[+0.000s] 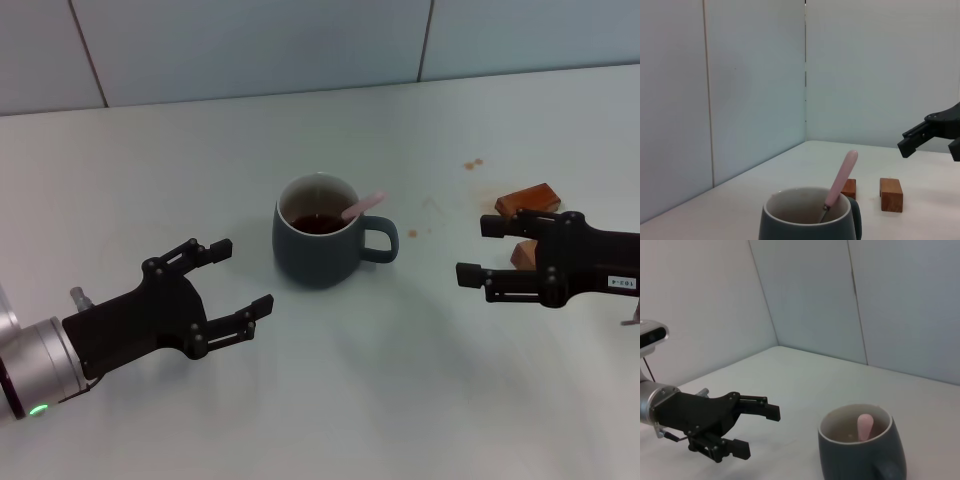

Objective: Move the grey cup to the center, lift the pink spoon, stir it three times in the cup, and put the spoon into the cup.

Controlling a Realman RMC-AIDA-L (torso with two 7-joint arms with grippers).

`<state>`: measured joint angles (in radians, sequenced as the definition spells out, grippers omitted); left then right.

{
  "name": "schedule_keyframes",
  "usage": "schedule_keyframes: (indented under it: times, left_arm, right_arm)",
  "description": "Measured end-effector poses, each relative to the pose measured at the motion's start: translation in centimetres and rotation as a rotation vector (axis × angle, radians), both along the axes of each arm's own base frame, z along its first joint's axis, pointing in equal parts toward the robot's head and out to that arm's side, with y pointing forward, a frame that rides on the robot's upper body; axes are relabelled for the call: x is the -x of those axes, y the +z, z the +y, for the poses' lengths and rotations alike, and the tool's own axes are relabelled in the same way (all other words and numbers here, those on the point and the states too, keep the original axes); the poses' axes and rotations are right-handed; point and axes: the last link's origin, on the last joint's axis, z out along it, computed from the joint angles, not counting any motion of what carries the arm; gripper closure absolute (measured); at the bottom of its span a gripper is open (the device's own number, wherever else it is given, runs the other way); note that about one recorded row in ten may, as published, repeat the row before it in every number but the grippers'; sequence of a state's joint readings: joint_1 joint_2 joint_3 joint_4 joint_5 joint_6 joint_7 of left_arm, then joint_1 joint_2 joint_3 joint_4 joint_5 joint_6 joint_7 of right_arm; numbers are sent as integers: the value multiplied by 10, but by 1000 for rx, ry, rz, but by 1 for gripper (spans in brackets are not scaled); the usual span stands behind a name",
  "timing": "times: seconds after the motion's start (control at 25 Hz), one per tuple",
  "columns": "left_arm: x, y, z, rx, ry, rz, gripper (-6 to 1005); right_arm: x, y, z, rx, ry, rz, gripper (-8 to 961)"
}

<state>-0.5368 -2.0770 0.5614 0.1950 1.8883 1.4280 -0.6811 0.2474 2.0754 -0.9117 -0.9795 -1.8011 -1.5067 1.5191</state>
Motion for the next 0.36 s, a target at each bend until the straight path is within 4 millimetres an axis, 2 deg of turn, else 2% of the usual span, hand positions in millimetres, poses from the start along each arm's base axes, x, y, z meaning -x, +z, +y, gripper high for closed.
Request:
schedule_keyframes:
  times: [0.36]
  left_arm:
    - [1,0,-1,-2,8,-2,147]
  right_arm:
    - [-5,-3,-1,-1,-19,-1,118]
